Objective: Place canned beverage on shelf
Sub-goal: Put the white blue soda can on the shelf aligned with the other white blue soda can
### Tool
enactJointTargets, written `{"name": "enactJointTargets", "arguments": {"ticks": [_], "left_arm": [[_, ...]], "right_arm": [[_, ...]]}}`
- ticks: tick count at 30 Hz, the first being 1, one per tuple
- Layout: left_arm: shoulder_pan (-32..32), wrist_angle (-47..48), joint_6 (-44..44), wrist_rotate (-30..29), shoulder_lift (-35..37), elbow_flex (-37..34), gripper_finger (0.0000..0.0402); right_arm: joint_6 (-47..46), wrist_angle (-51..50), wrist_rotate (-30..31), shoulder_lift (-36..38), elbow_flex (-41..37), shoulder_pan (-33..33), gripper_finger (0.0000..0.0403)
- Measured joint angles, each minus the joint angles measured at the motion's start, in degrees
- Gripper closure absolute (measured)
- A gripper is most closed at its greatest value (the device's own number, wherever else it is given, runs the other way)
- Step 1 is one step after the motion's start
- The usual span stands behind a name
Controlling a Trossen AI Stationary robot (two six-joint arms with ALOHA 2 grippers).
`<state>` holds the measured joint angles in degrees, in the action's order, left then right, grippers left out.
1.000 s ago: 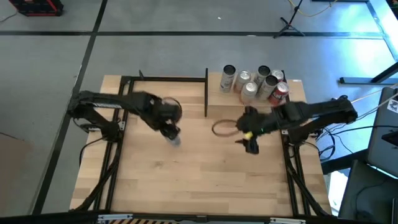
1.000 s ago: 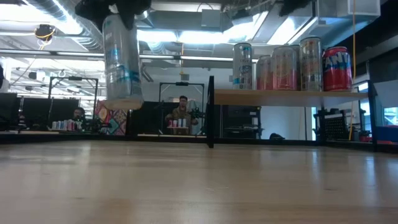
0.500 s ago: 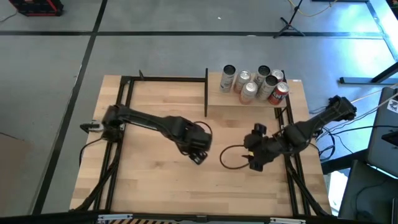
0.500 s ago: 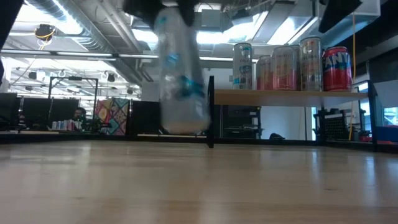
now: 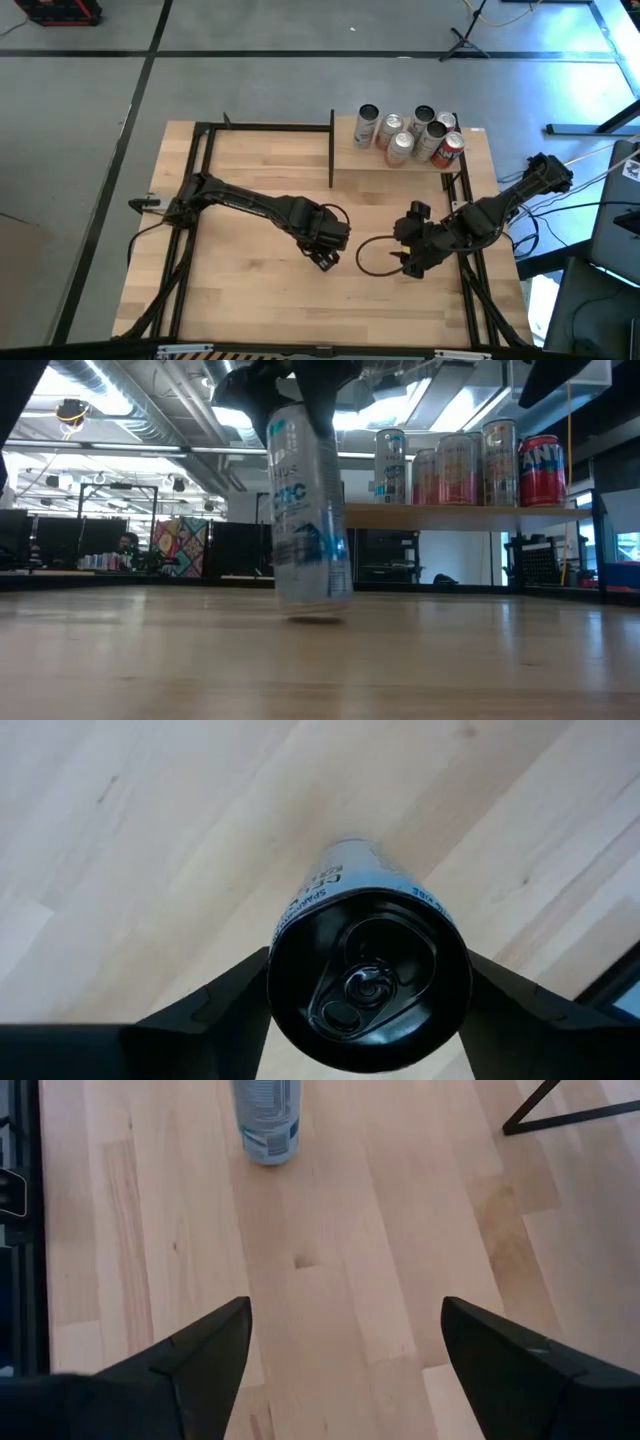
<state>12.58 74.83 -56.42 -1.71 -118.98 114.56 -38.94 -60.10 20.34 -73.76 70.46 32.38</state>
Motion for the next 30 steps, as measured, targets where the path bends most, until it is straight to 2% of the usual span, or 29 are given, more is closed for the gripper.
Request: {"name": "enactJointTargets", "arguments": {"ticks": [6,14,22,25,28,30], "left_arm": [[-0.07,-0.33,-0.65,0.14,0.0,0.0,0.0128],[-0.05,-1.26,-0.03,2.91,0.59,0.02,0.0122],[0.15,1.9,3.82,1.32,7.52,0.03,0.0121],[0.69,5.38,7.32,-1.11,10.79,0.04,0.0121],[2.15,11.87,12.84,-8.4,13.28,-0.7,0.0121],[2.99,13.09,17.42,-13.12,15.02,-3.71,0.0121]], "right_arm": [[0.07,0.05,0.13,0.0,0.0,0.0,0.0091],[0.15,0.19,0.19,0.0,0.0,-0.02,0.0091],[0.2,0.81,-1.9,0.0,0.0,-0.15,0.0091],[0.2,2.64,-1.92,0.0,0.0,-0.15,0.0091],[0.27,6.44,-1.88,-0.28,0.02,-0.15,0.0091],[0.61,9.21,-1.71,-0.97,0.02,-0.16,0.0091]]}}
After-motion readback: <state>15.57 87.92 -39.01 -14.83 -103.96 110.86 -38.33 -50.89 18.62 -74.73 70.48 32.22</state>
